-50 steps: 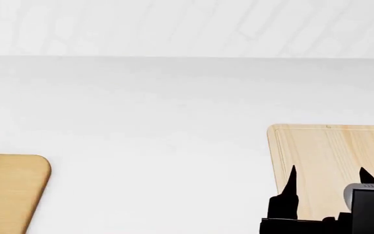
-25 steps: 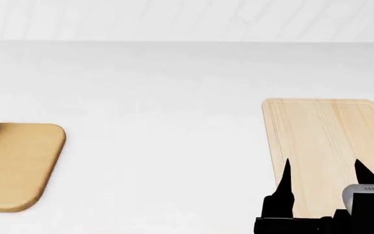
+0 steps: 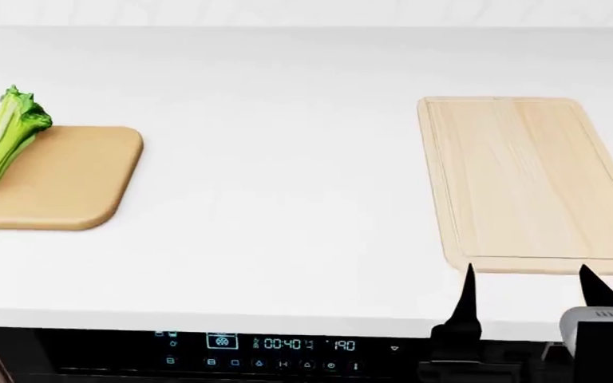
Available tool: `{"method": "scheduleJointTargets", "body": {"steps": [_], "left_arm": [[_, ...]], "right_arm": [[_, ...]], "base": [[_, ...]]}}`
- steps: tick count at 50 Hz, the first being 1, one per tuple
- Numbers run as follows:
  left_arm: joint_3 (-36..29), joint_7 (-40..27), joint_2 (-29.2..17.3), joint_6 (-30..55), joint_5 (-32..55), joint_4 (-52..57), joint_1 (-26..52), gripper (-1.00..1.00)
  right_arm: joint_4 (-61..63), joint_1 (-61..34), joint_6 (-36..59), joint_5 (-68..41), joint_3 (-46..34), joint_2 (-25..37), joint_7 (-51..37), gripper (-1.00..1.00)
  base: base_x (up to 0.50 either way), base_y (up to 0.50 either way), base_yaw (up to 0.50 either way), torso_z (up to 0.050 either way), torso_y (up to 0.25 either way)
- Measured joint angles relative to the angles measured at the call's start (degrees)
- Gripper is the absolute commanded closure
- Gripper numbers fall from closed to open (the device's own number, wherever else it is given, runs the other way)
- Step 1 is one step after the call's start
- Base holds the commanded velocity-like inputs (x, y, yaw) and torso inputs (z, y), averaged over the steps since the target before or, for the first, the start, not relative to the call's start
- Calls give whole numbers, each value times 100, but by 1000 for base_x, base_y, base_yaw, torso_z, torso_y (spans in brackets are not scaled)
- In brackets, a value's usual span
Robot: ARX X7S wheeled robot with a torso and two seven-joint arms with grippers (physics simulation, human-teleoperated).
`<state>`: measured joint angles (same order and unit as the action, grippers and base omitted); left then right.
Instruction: Place the celery and the celery on separate cutting boards.
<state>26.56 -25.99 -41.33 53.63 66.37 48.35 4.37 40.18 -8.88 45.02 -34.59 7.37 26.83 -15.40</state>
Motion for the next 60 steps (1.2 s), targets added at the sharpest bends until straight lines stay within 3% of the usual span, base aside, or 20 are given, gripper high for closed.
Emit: {"method": "scheduleJointTargets", "body": {"steps": [12, 19, 28, 60], "left_arm": [[-304, 132, -1, -66, -314, 31, 7, -100], [-202, 544, 323, 170, -821, 137, 90, -100], [-161, 773, 519, 489, -1010, 233, 109, -100], [124, 816, 526, 677, -938, 332, 17, -100]], "right_arm": [[-40, 28, -148, -13, -12, -22, 56, -100], [130, -32, 172, 756, 319, -622, 860, -100], [224, -16, 330, 1217, 507, -961, 1338, -100], [304, 67, 276, 1581, 451, -1065, 1612, -100]], "base": [[0, 0, 0, 0, 0], [0, 0, 0, 0, 0], [0, 21, 0, 0, 0], [0, 497, 0, 0, 0]]}}
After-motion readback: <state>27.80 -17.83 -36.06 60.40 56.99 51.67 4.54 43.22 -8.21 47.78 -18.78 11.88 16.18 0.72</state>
